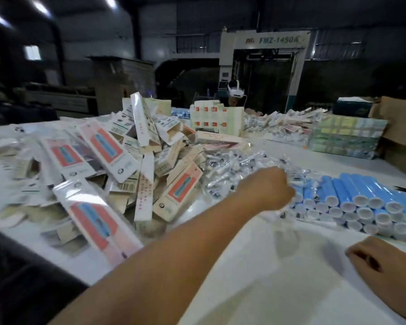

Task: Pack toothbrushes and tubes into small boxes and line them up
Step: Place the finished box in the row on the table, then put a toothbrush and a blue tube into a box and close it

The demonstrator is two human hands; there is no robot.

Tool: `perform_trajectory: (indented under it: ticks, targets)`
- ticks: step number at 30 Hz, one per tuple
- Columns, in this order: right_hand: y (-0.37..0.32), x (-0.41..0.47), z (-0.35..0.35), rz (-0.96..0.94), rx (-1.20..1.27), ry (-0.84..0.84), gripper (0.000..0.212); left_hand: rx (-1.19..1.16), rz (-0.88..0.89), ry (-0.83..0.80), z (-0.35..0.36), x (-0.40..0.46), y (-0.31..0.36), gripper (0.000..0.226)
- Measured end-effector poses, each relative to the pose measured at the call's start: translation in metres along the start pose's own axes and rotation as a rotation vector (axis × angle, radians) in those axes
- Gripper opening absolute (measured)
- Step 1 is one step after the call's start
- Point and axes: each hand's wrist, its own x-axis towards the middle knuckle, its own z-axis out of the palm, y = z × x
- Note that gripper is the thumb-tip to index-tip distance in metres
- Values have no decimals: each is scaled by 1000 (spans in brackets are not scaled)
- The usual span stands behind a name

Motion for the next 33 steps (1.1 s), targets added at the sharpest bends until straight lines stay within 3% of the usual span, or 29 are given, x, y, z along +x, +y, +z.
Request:
perform_trajectory:
  ticks: [4, 8, 10, 15, 18, 23, 25, 27, 29, 33]
  targets:
    - [-5, 2, -3, -11, 65, -62, 35, 521, -227, 79, -55, -1, -75, 12]
    - [-8, 5, 0, -29, 45, 27, 36, 1000, -455, -132, -54, -18, -131, 53]
    - [-5, 7, 2, 5, 32, 29, 36, 1089, -434, -112, -36, -20, -141, 65]
    - [-15, 6, 0, 32, 23, -4, 29, 1073, -399, -75, -17, -21, -147, 64]
    - [-28, 2, -6, 34, 47, -13, 28, 610, -512, -59, -45, -17, -139, 37]
    - [-35, -1, -16, -37, 0, -77, 19, -699, -564, 23, -86, -9, -91, 25]
    - [-35, -3, -16, -44, 32, -65, 15, -1080, -541, -22, -69, -12, -63, 25]
    - [-34, -4, -17, -25, 162, 20, 15, -1336, -562, -109, -35, -14, -34, 26]
    - [-33, -8, -22, -47, 353, 137, 31, -1515, -613, -170, 3, -18, -5, 24]
    - [-37, -20, -34, -180, 633, 215, 56, -1682, -662, -172, 62, -21, 37, 34]
